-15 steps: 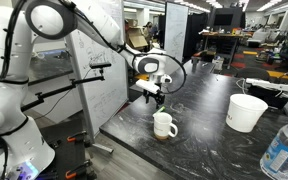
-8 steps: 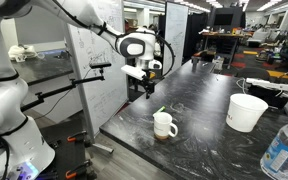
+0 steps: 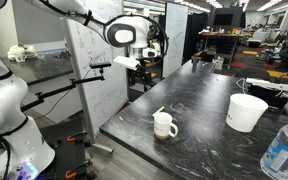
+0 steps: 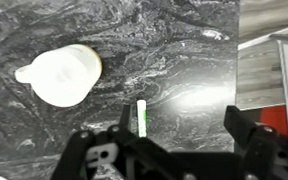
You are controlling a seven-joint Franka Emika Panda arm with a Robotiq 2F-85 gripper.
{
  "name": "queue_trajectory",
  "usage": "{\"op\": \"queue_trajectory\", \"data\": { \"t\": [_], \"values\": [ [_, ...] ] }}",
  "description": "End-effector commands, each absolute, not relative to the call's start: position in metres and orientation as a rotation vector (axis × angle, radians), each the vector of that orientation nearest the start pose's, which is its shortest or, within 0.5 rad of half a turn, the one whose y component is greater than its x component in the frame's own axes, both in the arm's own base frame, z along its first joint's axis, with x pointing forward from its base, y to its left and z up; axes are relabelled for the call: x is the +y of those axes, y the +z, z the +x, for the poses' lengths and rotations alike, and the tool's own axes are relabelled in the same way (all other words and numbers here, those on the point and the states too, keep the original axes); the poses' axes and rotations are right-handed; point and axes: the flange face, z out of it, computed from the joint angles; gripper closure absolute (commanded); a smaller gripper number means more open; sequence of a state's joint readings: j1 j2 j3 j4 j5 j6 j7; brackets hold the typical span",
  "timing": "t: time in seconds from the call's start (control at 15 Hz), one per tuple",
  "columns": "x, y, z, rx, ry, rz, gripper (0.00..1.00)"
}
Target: Move the marker to the right
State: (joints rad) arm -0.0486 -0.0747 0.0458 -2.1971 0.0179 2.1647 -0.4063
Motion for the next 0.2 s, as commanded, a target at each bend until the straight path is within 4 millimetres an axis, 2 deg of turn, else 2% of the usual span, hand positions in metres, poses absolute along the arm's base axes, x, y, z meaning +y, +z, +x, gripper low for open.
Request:
{"op": "queue_trajectory", "data": {
  "t": [0.0, 0.13],
  "values": [
    [0.0000, 0.4215, 0.5143, -0.660, -0.056, -3.081, 0.00],
    [0.0005, 0.4179, 0.5152, -0.662, -0.066, -3.092, 0.00]
  ]
}}
